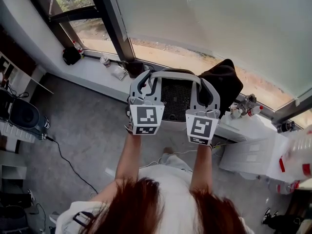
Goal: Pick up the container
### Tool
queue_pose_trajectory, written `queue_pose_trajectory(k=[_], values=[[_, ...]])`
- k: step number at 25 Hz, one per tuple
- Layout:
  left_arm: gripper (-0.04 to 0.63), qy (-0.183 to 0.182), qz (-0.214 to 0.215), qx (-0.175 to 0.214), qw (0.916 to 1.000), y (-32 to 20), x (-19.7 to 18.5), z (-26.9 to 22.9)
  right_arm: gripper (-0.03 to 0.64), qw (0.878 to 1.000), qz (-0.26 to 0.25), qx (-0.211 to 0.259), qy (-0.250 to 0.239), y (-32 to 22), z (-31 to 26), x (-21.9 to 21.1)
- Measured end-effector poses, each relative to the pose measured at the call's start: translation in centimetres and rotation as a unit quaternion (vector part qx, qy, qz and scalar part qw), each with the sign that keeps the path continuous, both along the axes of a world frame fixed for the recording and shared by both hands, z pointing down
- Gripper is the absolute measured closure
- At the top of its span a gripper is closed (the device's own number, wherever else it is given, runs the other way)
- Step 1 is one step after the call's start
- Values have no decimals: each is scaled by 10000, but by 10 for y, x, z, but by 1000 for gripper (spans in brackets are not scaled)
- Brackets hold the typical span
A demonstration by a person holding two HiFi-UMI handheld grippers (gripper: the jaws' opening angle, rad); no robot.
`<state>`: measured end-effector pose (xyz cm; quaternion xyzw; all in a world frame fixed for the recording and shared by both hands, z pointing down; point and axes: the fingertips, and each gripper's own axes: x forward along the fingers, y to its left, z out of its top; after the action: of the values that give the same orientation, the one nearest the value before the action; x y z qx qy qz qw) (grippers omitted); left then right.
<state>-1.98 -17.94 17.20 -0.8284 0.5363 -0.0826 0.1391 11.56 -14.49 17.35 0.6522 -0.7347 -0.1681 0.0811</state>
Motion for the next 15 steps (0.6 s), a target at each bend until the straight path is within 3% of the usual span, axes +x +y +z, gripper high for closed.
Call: queue_pose_trajectory(k=[15], values=[[497, -31, 182, 145, 9997, 74, -24, -30, 557, 9998, -35, 173, 9, 74, -29, -25]])
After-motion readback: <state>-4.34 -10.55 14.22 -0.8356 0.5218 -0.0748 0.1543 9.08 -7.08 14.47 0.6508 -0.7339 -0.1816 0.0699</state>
